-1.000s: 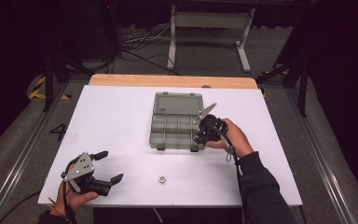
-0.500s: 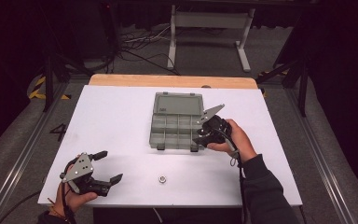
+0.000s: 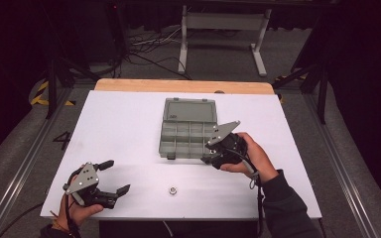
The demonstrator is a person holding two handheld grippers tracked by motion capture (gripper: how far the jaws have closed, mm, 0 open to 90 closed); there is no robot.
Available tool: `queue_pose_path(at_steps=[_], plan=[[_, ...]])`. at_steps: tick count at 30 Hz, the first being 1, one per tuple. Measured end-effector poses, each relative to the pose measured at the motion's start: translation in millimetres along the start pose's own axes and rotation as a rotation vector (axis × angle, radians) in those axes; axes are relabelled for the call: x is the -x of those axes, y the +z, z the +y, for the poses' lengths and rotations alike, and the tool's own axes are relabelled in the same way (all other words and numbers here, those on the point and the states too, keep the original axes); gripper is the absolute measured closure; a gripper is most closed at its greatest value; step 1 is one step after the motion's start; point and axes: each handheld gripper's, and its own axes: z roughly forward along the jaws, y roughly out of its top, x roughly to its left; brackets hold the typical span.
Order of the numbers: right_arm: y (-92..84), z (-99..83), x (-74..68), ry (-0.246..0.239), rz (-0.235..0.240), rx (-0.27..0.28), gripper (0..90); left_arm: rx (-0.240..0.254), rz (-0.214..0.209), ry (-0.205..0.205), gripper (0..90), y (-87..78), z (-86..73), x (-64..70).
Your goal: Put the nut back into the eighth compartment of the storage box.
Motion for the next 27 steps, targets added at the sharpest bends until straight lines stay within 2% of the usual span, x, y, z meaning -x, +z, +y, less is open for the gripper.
queue_pose_path(at_steps=[8, 11, 21, 23, 27], plan=[[8.0, 7.9, -13.1, -0.044, 0.027, -0.027, 40.8, -0.002, 0.0, 0.008, 5.3, 0.0, 0.5, -0.1], [11.5, 11.5, -17.9, -0.056, 0.032, -0.035, 33.8, 0.001, 0.0, 0.001, 5.1, 0.1, 0.1, 0.1], [28.9, 21.5, -33.7, -0.091, 0.061, -0.068, 19.7, -0.004, -0.004, 0.006, 5.1, 0.8, 0.5, 0.5], [31.5, 22.3, -35.3, -0.093, 0.06, -0.069, 18.6, -0.003, -0.004, 0.006, 5.0, 1.0, 0.4, 0.4], [45.2, 26.8, -43.3, -0.11, 0.094, -0.099, 16.7, -0.007, -0.006, 0.005, 5.0, 1.5, 0.2, 0.4]])
